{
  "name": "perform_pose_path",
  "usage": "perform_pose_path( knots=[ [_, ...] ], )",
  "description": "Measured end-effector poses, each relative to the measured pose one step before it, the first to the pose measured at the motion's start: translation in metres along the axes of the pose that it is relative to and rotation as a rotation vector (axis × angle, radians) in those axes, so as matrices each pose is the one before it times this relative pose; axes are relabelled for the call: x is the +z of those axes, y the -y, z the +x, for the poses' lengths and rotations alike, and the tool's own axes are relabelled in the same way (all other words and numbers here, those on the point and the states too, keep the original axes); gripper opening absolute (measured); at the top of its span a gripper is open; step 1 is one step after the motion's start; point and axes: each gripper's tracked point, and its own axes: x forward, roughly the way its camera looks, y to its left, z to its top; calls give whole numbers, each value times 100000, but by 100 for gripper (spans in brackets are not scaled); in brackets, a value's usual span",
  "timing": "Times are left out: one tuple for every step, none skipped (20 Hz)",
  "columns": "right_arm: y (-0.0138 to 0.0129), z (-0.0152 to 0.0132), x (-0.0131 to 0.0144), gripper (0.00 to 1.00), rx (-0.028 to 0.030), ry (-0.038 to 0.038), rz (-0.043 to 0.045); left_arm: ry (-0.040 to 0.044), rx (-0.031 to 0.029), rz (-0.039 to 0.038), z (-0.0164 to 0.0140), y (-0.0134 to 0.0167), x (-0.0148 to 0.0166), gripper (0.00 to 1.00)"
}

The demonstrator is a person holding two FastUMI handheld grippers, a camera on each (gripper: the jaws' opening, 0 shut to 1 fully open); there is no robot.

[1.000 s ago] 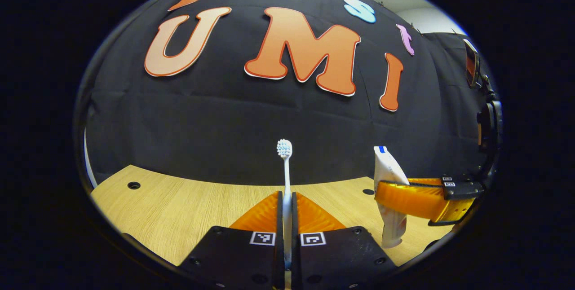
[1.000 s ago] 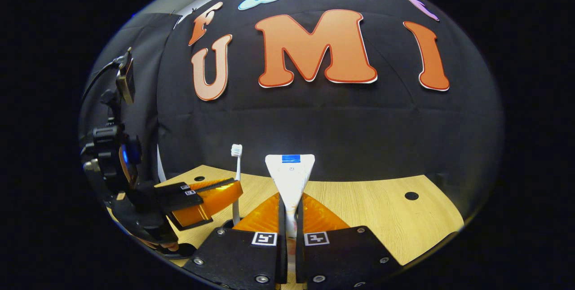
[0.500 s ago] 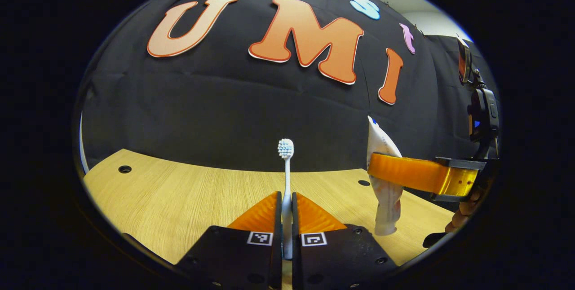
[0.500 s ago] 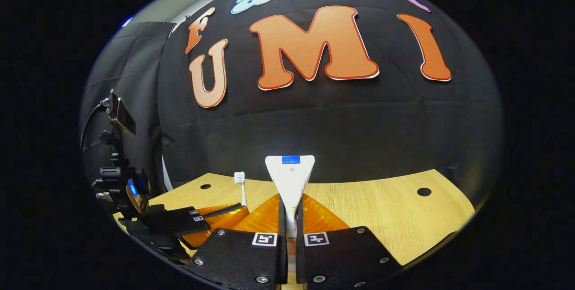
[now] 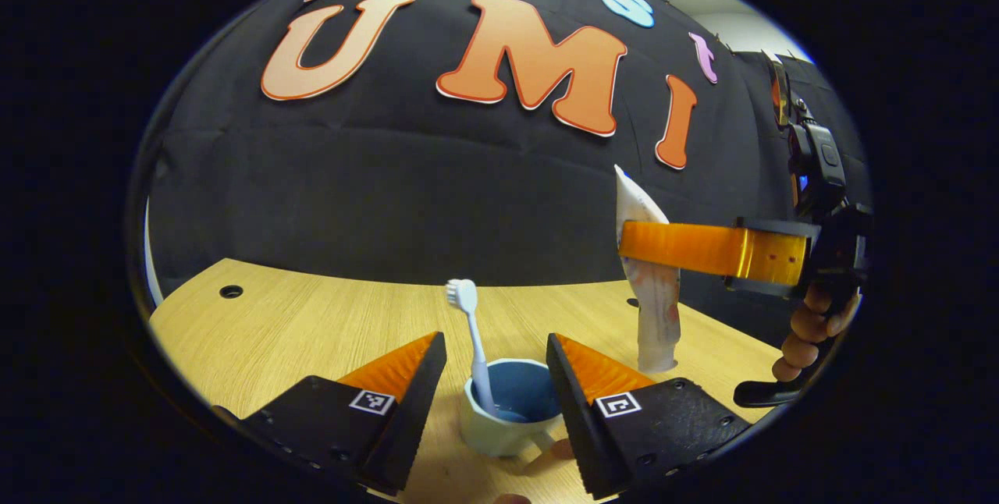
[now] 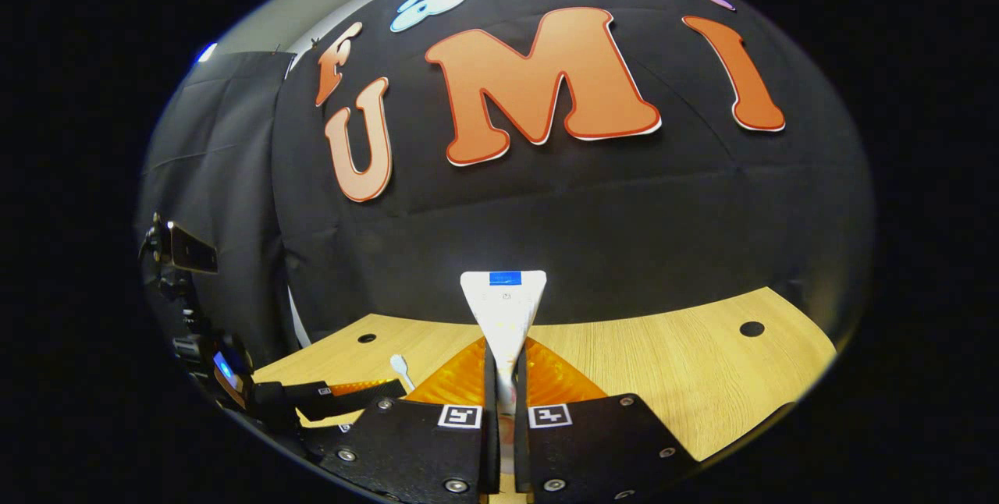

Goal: Put the toothbrush and toothpaste on the desktop into the cup, then pick up the cup and place it on the coaster on the desktop.

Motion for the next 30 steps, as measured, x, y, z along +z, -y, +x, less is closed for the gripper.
perform_pose_path(
  knots=[
    [-292, 30, 148, 7, 445, 393, -192, -1106, 206, -1026, -541, -44, -394, 78],
    [-347, 277, 270, 7, 372, 767, -243, -620, -147, -1561, -470, -197, -158, 78],
    [-418, 73, 304, 7, 752, 807, -71, -803, 537, -1282, -676, -348, -231, 83],
    [-482, 273, 244, 7, 1136, 955, -18, 186, 1259, -743, -547, -539, 156, 95],
    [-489, 221, 183, 7, 867, 771, 57, 420, 346, -535, -562, -222, 79, 92],
    [-374, 317, 39, 7, 789, 267, 195, 830, 1374, -294, -493, -345, 380, 95],
    [-444, 211, -93, 7, 1114, 467, 684, -471, 2682, 551, -457, -575, -69, 96],
    [-529, 259, -130, 7, 1700, 51, 1506, 343, 206, 201, -467, -57, 198, 95],
    [-537, 179, -169, 7, 1587, 184, 1403, 1081, 827, 922, -561, -61, 136, 96],
    [-352, 282, -182, 7, 783, 89, 372, 702, 1599, 1415, -456, -359, 218, 96],
    [-197, 189, -174, 7, 330, 629, -504, 954, 976, 778, -390, -366, 191, 95],
    [-178, 297, -41, 7, 126, 603, -978, 487, 1127, 397, -402, -282, 157, 95],
    [-161, 216, -101, 7, 260, 746, -723, 541, 1426, 44, -349, -361, 84, 95],
    [-127, 285, -121, 7, 267, 231, -107, 373, 492, -531, -360, -143, 133, 95],
    [-74, 168, -211, 7, 374, 108, 493, 289, -3, -635, -315, 101, -45, 95],
    [-164, 317, -213, 7, 691, 112, 774, -311, 364, -691, -229, -102, -88, 95],
    [-199, 269, -371, 7, 787, -181, 559, 39, 557, -767, -143, -233, -113, 95],
    [-103, 263, -382, 7, 615, -273, 79, 162, 869, -769, -135, -351, 17, 95],
    [-191, 236, -515, 7, 587, -662, -482, 125, 558, -645, -150, -212, -148, 95],
    [-2, 267, -467, 7, 114, -746, -875, -111, 986, -136, -162, -299, -59, 95],
    [-134, 286, -363, 7, 43, -584, -493, 116, 57, 181, -78, -188, -30, 95],
    [-56, 295, -449, 8, -112, -741, 101, 71, 641, 567, -116, -25, -192, 95],
    [-74, 143, -422, 8, 55, -604, -151, -12, 486, 616, -119, -230, 14, 95],
    [49, 131, -346, 8, -280, -574, -316, -190, 655, 311, -91, -259, -224, 95],
    [119, 120, -579, 7, -177, -780, -311, -330, -68, -127, -80, -109, -219, 96],
    [114, 32, -578, 8, -546, -1350, -152, -421, 358, -470, -69, -185, -44, 95],
    [37, -65, -688, 8, -1, -1516, 49, -494, 262, -359, 61, -37, -322, 95],
    [25, -54, -563, 9, -65, -1775, 32, -559, 647, -147, -7, -212, -114, 95],
    [39, 37, -384, 10, -138, -1309, -228, -440, 253, -402, -96, -124, -182, 95],
    [25, -67, -244, 10, 120, -861, -264, -149, 422, -501, -54, -103, -66, 95]
  ],
)
